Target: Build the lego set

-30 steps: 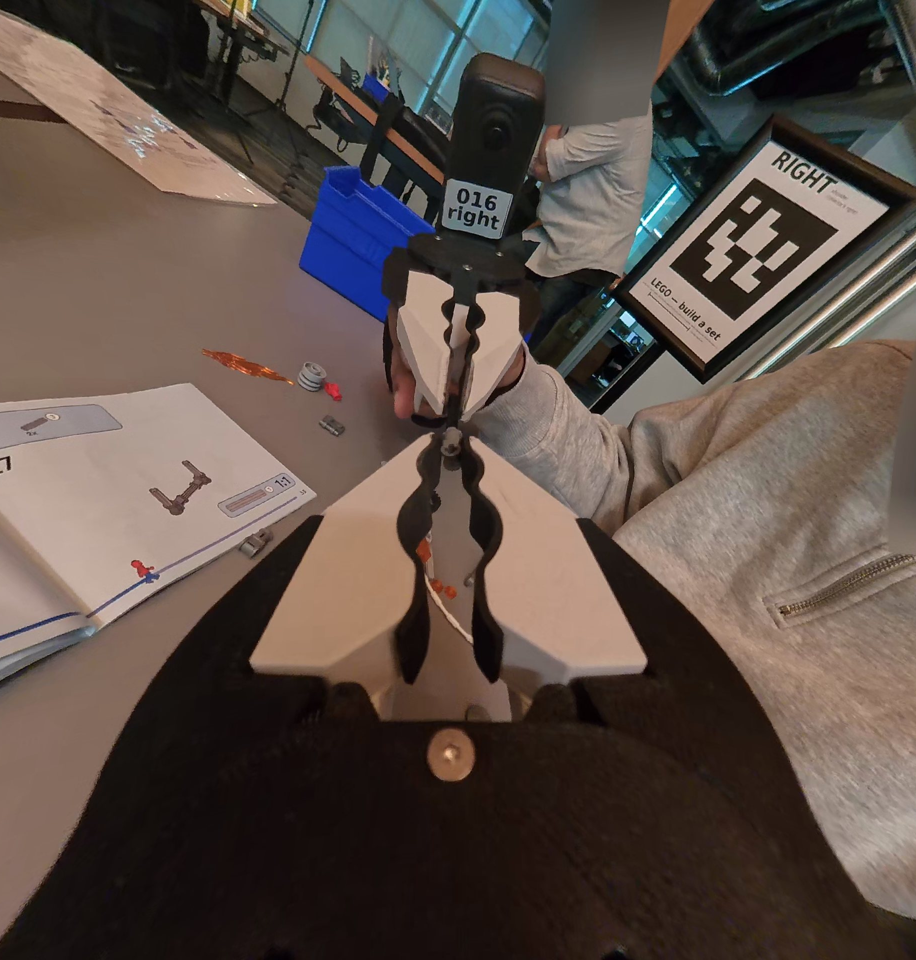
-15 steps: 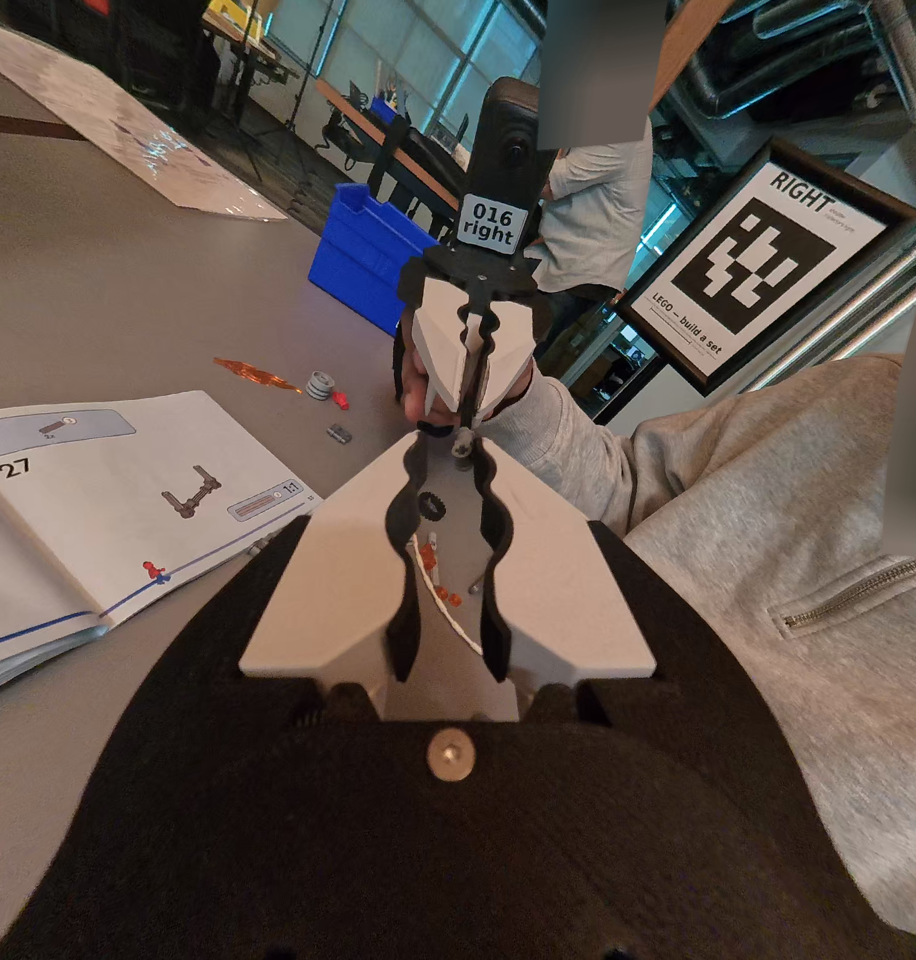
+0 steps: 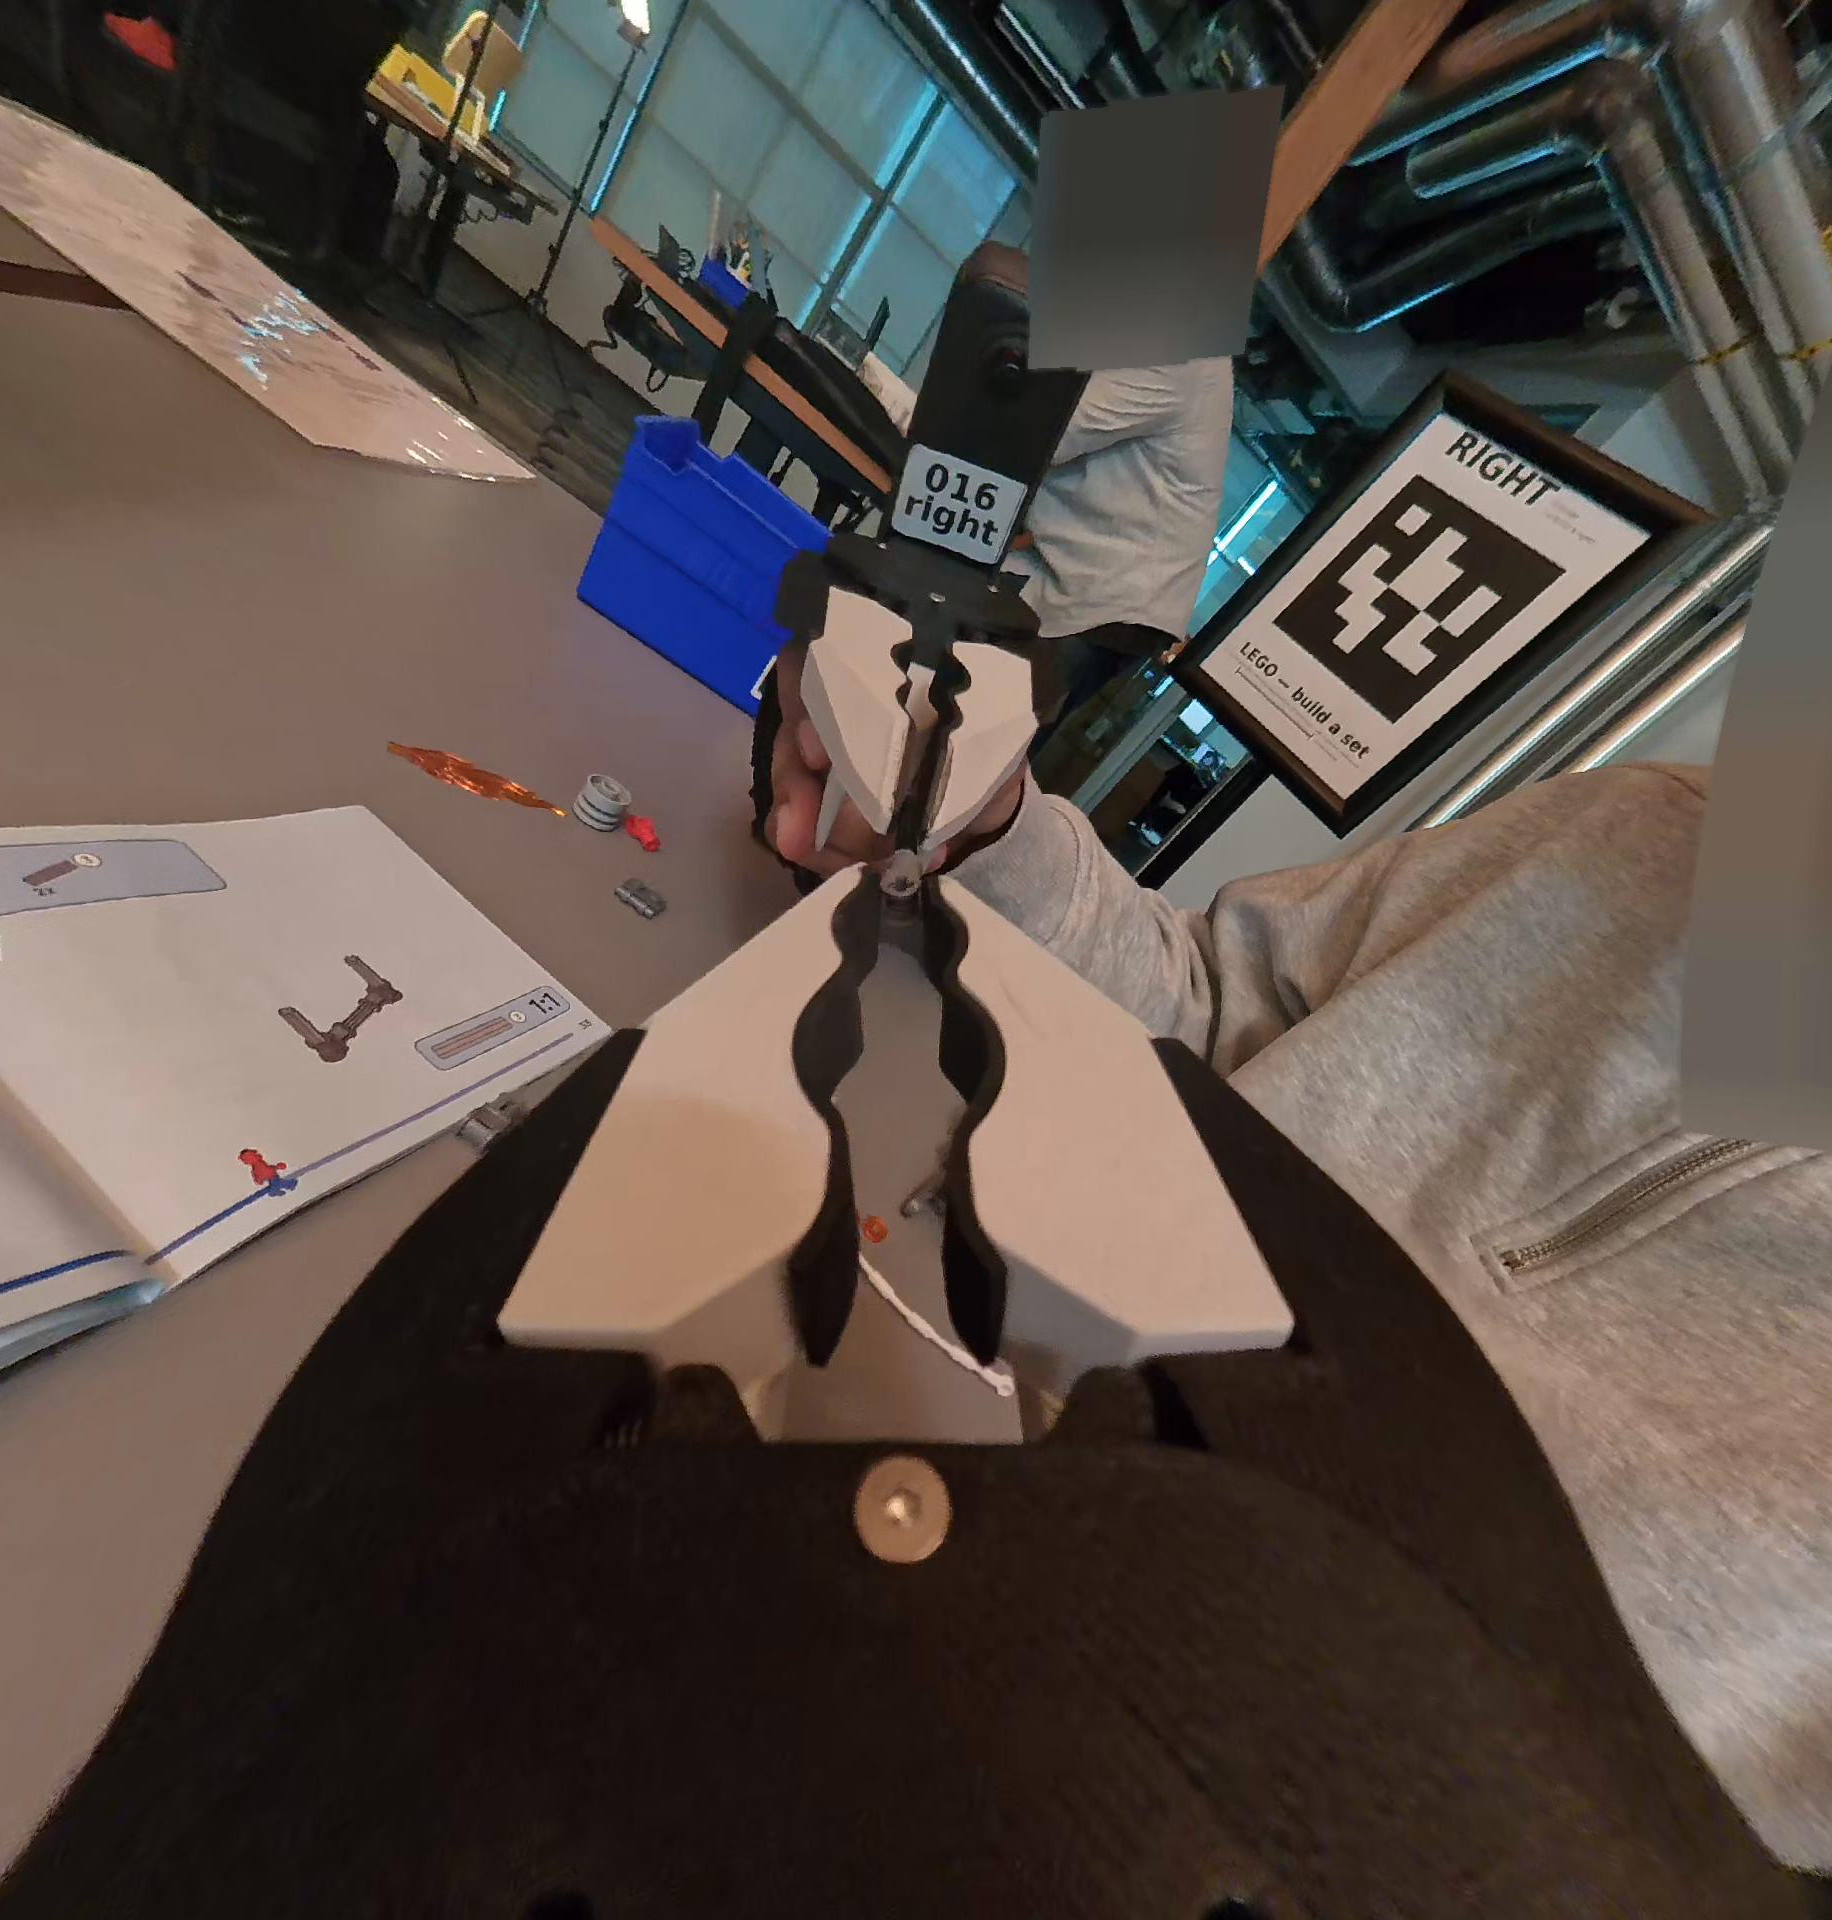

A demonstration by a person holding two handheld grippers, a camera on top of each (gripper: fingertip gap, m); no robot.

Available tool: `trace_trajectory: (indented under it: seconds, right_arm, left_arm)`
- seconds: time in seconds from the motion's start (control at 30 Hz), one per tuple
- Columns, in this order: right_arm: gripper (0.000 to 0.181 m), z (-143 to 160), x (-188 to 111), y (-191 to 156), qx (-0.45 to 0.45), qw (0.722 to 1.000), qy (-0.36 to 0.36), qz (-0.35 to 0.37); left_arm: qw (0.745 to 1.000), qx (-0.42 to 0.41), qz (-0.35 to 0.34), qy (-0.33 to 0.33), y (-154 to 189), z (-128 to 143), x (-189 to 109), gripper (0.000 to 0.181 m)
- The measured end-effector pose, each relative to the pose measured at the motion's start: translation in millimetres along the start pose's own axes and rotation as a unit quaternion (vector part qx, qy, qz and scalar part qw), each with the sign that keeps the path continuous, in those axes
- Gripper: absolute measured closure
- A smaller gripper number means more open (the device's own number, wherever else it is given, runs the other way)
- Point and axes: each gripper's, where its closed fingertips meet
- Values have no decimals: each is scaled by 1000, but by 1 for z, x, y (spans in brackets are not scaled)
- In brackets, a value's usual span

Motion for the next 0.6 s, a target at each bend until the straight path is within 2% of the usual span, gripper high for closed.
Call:
trace_trajectory:
  seconds: [0.2,0.33,0.4,0.47,0.6]
  right_arm:
    - [179,0,0,4,-10,1000,2,15]
    - [150,0,0,16,-36,997,-8,73]
    - [145,8,2,21,-65,991,-42,106]
    - [150,23,5,24,-100,981,-98,136]
    - [155,73,19,18,-128,955,-225,144]
  left_arm:
    - [1000,-3,-12,-1,-3,0,-1,176]
    - [999,0,-27,25,-7,-10,-8,177]
    - [998,-2,-41,50,-13,-17,-16,177]
    - [995,-8,-56,78,-19,-24,-25,177]
    - [990,-16,-63,124,-23,-37,-40,177]
Point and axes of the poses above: each gripper's, where its closed fingertips meet, x out along the fingers, z out of its underside, y = z × x across the jaws, and after that the axes turned 1 degree about x, right-handed
